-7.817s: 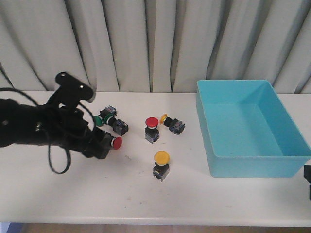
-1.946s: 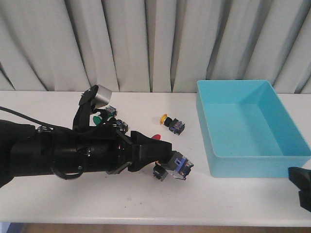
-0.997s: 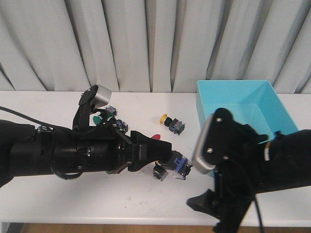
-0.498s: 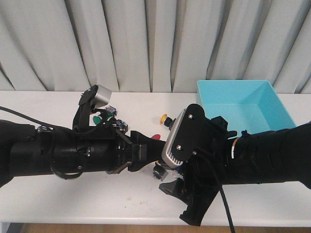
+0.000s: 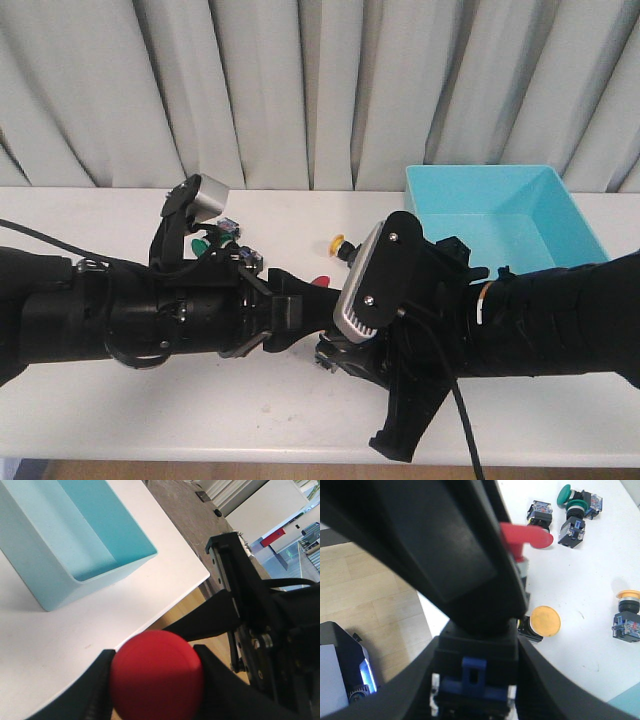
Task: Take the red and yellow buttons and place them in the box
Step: 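Grasp the red button's body with the right gripper from the left gripper, then move the red button into the box and open the right gripper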
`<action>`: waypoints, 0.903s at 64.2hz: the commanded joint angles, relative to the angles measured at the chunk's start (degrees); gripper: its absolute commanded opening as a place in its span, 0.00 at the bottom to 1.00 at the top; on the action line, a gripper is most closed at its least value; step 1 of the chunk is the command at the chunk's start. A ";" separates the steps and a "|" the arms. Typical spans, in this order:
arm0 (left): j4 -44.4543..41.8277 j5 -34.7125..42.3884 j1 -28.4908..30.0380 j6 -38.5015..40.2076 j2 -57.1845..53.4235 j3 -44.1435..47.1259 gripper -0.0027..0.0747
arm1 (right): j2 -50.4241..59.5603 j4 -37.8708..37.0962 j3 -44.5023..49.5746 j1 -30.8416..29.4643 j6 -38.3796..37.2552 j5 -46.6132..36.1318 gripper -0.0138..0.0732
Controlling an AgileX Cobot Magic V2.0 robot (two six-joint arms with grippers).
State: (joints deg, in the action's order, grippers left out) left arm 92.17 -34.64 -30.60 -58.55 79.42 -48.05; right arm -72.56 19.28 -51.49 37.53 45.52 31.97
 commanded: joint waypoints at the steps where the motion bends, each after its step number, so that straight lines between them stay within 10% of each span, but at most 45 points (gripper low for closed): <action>1: 2.98 -0.28 0.14 -0.16 -2.06 -1.34 0.25 | 1.19 0.83 -1.95 -0.07 0.46 -2.50 0.34; 17: 2.49 0.09 0.14 -0.16 -2.06 -1.34 0.31 | 1.19 0.89 -1.95 -0.07 0.46 -2.46 0.33; 39: -2.13 -0.84 0.14 -0.50 -2.11 -1.34 0.80 | 1.19 0.87 -1.95 -0.07 0.18 -1.84 0.33; 58: -2.39 0.27 0.14 -0.50 -2.11 -1.34 0.78 | 3.22 -8.01 -1.95 -0.61 -6.93 3.21 0.34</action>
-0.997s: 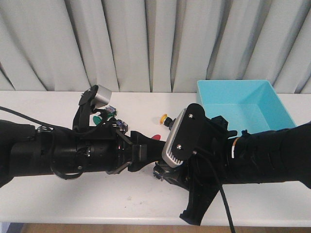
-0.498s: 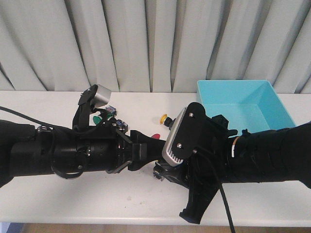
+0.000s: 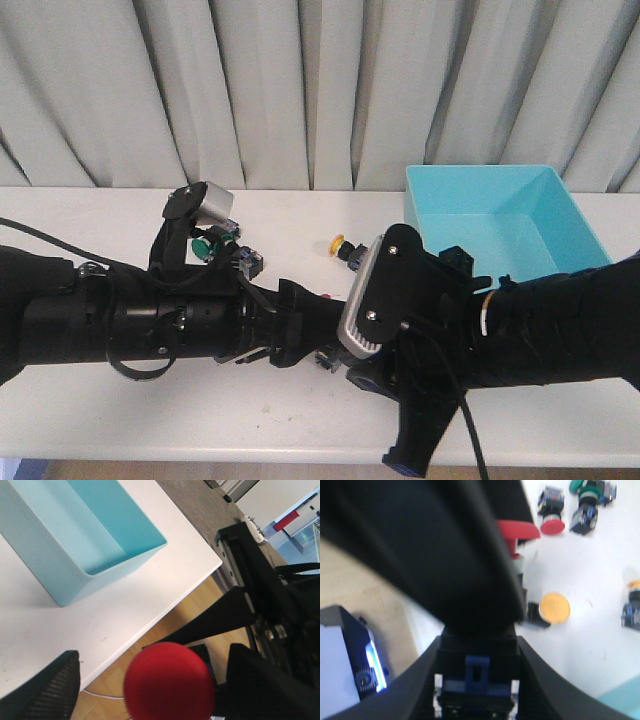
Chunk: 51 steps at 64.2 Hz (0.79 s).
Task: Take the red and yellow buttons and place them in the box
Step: 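Move the red button into the box and open the right gripper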
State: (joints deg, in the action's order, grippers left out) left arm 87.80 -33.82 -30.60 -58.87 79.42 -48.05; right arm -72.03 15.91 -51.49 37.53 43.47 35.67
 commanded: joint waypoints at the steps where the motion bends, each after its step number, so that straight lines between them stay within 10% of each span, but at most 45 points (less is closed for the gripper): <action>1: 1.91 -0.54 0.14 -0.18 -2.11 -1.34 0.78 | 2.88 -5.58 -1.95 -0.87 -6.07 -0.09 0.34; 20: 1.86 -0.54 0.14 -0.18 -2.11 -1.34 0.78 | 4.15 -18.87 -1.95 -19.00 -28.68 7.04 0.35; 35: 1.92 -0.54 0.14 -0.18 -2.11 -1.34 0.78 | -0.97 -18.37 -6.04 -38.54 -33.66 13.54 0.36; 51: 2.00 -0.54 0.14 -0.18 -2.11 -1.34 0.78 | -13.94 -16.78 -14.21 -43.47 -34.90 15.13 0.37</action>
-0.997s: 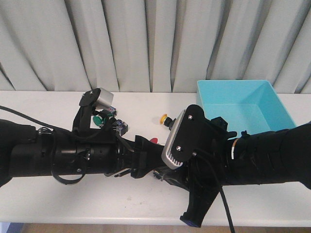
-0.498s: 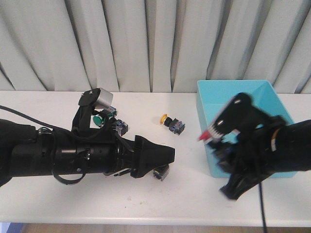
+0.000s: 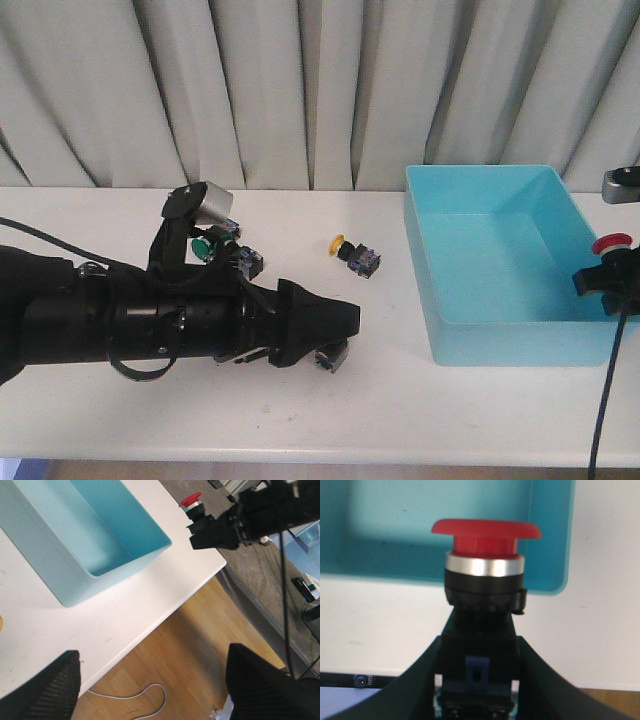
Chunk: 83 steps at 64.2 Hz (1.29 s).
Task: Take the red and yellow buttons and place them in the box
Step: 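Move the red button into the box and open the right gripper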
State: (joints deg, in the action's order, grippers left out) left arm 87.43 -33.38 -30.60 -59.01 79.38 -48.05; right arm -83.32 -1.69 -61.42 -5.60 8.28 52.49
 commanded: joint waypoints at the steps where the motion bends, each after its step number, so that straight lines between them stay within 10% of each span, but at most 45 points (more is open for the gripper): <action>1: 2.37 -0.99 0.14 -0.04 -2.07 -1.34 0.78 | -3.44 0.82 -4.82 -0.19 0.41 -1.78 0.37; 53: 2.37 -1.04 0.14 0.00 -2.07 -1.34 0.78 | -35.92 2.14 -27.43 5.25 0.81 3.70 0.41; 83: 2.37 -1.04 0.14 0.00 -2.07 -1.34 0.78 | -36.89 2.15 -28.31 5.25 1.33 5.25 0.66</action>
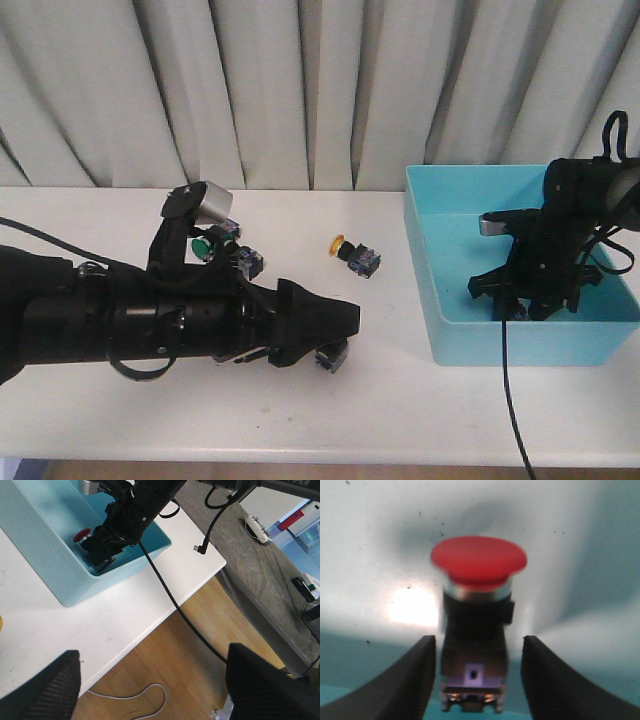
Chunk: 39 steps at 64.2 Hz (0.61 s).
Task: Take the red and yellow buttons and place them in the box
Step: 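Move the red button into the box and open the right gripper, then raise the right gripper out of the box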
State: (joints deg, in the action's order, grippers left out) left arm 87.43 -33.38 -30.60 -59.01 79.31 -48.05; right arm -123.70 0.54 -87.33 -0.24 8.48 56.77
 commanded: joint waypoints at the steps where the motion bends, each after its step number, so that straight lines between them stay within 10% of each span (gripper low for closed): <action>1: 2.37 -1.04 0.14 0.00 -2.01 -1.34 0.78 | 3.50 -0.08 -2.72 -0.10 1.14 1.38 0.66; 39: 2.37 -0.98 0.14 0.00 -2.01 -1.34 0.78 | 34.24 10.84 2.62 -0.10 3.67 6.06 0.64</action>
State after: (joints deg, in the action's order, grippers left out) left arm 87.43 -33.38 -30.60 -59.01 79.31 -48.05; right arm -98.10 10.40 -88.25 -0.24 11.30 66.25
